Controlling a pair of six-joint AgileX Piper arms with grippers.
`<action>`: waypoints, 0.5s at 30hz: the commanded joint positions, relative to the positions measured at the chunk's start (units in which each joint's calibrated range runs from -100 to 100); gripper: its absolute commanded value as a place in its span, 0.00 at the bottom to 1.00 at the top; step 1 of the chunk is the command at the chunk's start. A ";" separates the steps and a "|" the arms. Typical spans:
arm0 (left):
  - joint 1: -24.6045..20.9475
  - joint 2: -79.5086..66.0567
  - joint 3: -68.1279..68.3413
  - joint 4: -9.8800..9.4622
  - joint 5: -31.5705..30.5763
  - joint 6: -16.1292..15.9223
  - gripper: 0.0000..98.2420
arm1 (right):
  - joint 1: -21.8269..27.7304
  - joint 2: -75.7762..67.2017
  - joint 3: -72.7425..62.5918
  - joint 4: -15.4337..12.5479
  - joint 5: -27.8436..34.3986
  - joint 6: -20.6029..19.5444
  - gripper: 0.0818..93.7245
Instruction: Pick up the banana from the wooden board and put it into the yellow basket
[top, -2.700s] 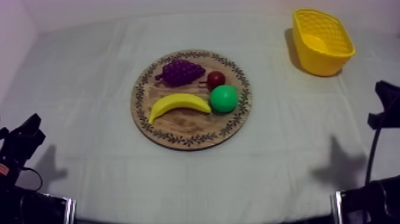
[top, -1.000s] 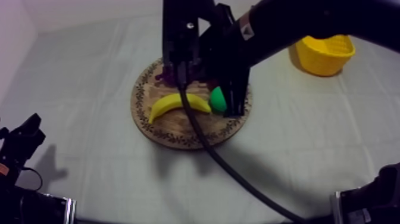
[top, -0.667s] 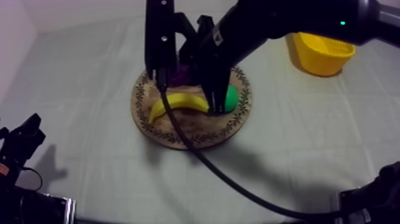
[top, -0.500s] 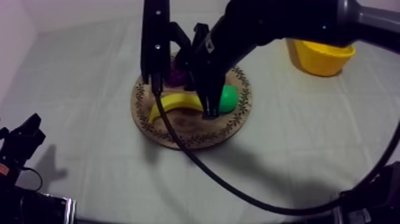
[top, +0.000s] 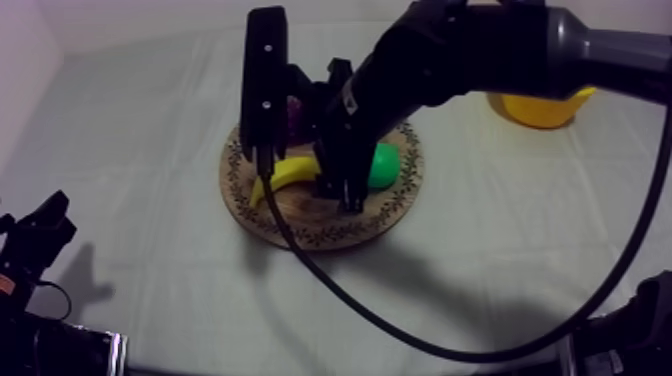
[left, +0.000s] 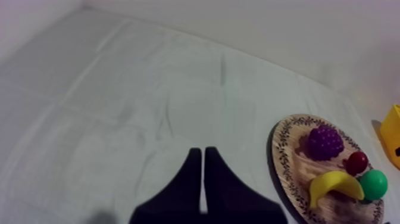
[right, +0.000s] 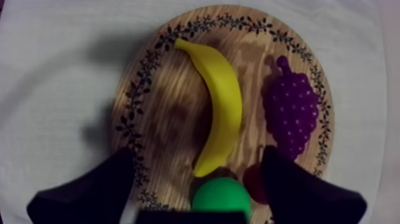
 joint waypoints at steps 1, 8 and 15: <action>0.00 -0.03 0.03 -0.01 0.01 0.00 0.00 | 0.00 -0.11 -0.04 0.00 -0.16 -0.29 0.72; 0.00 -0.03 0.03 -0.01 0.01 0.00 0.00 | -0.40 0.39 -0.53 0.85 0.21 -1.69 0.69; 0.00 -0.03 0.03 -0.01 0.01 0.00 0.00 | -0.41 2.27 -1.80 0.78 -0.36 -1.76 0.63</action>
